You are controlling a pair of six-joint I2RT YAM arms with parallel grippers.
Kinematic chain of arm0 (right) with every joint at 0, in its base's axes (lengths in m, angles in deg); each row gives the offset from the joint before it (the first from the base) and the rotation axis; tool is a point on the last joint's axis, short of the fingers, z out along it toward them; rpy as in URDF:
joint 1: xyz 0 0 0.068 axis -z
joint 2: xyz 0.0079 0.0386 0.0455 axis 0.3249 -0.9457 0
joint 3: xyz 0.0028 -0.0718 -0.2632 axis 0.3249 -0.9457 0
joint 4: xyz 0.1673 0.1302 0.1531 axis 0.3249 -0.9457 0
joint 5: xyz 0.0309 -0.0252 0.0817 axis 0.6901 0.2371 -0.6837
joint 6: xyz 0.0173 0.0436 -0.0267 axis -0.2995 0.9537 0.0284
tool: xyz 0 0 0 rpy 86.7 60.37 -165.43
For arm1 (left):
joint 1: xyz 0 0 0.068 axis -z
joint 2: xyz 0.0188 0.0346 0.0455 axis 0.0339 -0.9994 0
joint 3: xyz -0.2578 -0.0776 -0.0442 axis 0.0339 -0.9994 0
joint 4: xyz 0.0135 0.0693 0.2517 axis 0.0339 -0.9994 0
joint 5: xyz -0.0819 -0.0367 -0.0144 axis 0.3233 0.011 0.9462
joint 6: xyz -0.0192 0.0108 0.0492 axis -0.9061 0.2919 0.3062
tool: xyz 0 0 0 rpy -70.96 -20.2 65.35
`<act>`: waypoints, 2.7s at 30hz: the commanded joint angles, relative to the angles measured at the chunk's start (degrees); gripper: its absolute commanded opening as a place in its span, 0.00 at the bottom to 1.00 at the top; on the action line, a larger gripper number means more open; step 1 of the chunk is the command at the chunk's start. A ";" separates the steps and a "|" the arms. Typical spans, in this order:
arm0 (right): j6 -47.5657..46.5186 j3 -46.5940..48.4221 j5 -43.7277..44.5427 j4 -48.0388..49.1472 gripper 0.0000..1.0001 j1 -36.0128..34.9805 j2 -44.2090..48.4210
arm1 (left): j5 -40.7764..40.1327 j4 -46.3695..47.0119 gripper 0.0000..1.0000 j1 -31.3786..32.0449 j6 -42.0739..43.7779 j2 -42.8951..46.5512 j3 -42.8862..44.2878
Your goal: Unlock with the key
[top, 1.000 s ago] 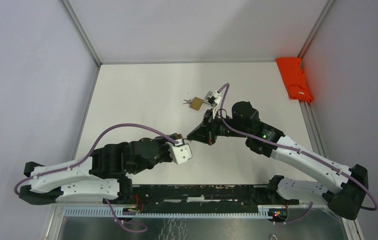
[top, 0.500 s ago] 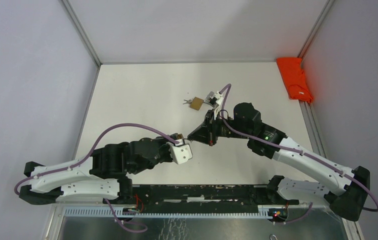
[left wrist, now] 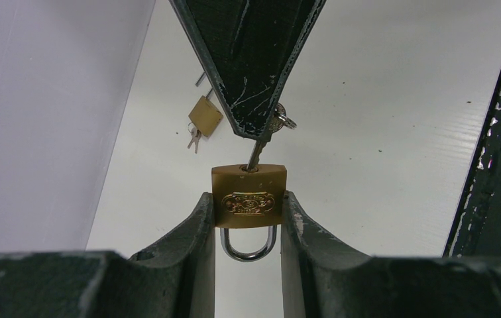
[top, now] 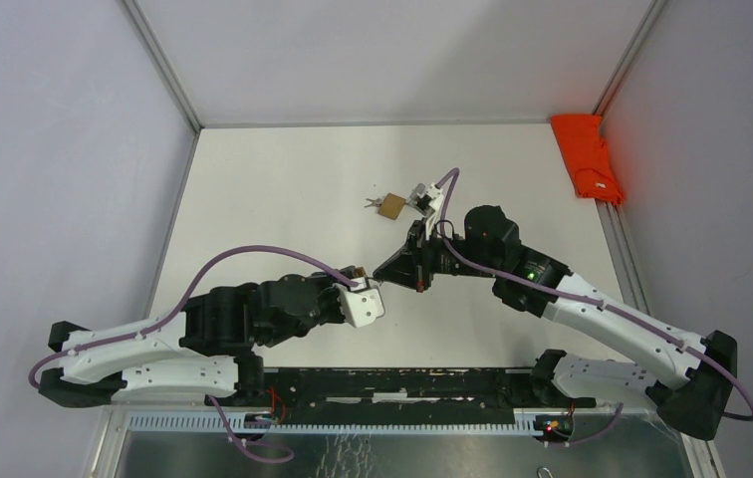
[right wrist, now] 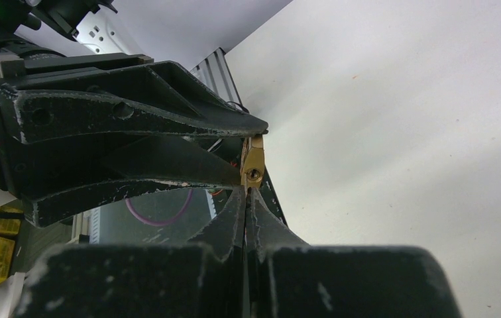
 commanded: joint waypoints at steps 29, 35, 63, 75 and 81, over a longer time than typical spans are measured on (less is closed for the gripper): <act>-2.30 3.18 3.93 -0.93 0.00 -1.91 1.27 | -0.14 2.75 0.02 0.29 -0.38 0.67 2.65; -2.74 3.50 4.84 -1.46 0.00 -2.37 1.55 | -0.04 2.78 0.02 0.30 -0.47 0.58 2.62; -3.32 4.31 4.80 -1.37 0.00 -2.44 -0.13 | 0.05 2.60 0.02 0.35 -0.60 1.01 2.75; -3.67 4.14 7.48 -2.41 0.00 -2.46 1.70 | 0.10 2.60 0.02 0.40 -0.69 0.81 2.84; -3.59 3.79 7.10 -2.34 0.00 -2.44 1.90 | 0.31 2.84 0.02 0.30 -0.51 0.29 2.92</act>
